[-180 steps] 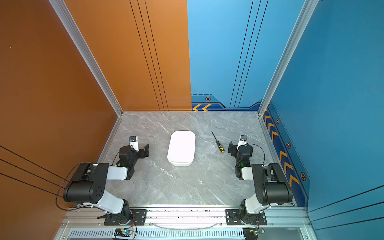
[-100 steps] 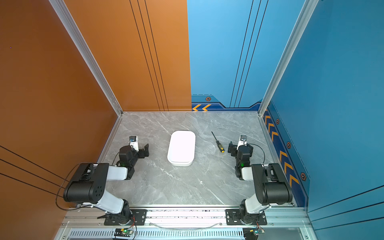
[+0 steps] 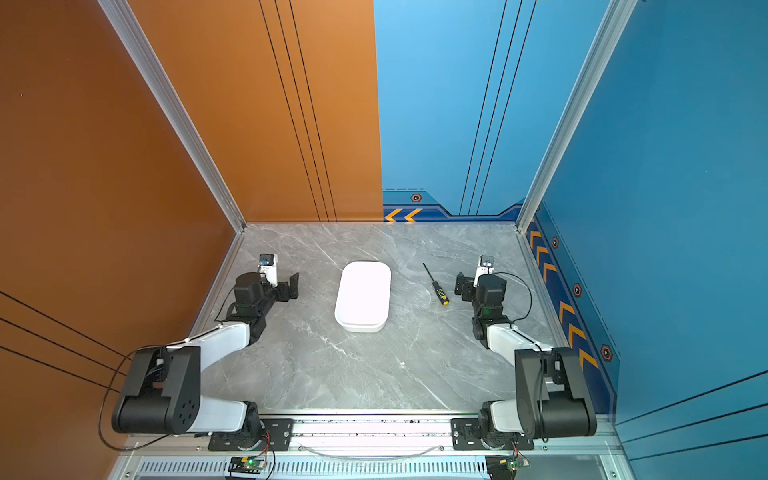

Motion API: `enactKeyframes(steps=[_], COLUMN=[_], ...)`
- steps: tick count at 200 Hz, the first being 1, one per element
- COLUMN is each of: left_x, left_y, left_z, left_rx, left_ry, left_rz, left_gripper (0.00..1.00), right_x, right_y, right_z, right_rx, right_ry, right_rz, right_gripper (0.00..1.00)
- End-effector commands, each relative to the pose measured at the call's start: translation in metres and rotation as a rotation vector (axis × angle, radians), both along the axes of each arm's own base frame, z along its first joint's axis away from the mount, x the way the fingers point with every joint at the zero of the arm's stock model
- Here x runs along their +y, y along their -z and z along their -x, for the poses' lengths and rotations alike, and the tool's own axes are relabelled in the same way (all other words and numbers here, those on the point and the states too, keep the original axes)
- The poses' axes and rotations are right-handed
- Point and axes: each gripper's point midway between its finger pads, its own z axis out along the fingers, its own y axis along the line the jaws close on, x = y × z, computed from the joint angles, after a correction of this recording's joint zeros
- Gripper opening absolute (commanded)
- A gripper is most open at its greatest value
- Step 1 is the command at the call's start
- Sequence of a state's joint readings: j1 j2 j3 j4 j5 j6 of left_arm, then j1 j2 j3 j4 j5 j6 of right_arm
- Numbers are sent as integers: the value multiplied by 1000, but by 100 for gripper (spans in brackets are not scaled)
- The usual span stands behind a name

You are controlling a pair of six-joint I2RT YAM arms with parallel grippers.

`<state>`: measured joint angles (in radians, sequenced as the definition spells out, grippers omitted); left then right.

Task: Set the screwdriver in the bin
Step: 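Move the right gripper over the black-and-yellow screwdriver while the left arm lifts, then lower the right gripper onto the screwdriver handle and close it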

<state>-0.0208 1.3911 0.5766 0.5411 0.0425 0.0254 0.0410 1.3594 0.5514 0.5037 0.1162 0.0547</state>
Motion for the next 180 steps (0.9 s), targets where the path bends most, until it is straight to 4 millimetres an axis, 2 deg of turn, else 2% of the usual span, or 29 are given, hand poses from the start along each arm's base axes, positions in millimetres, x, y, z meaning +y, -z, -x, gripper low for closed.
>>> enactKeyframes(steps=[1,34,71,91,145,180], left_x=[-27,-67,-97,-111,-127,-132], left_y=[-6,-21,-15,-11,9,17], left_z=[4,-4,-14,-17,-7,3], left_rx=[76,165,308,378,510,569], left_ry=[121,276,384,438,487,497], left_rz=[129,397,642,740,863,915], left_gripper=[98,98,98,98,98,98], right_x=[14,29,51,61,85,92], right_y=[13,10,18,28,66,80], right_z=[15,20,20,22,25,19], right_rx=[186,383,505,562,722,764], right_ry=[-52,-121,-200,-239,-307,-303], right_rz=[-55,-128,-231,-261,-287,-247], right_gripper=[100,100,100,99,93,91])
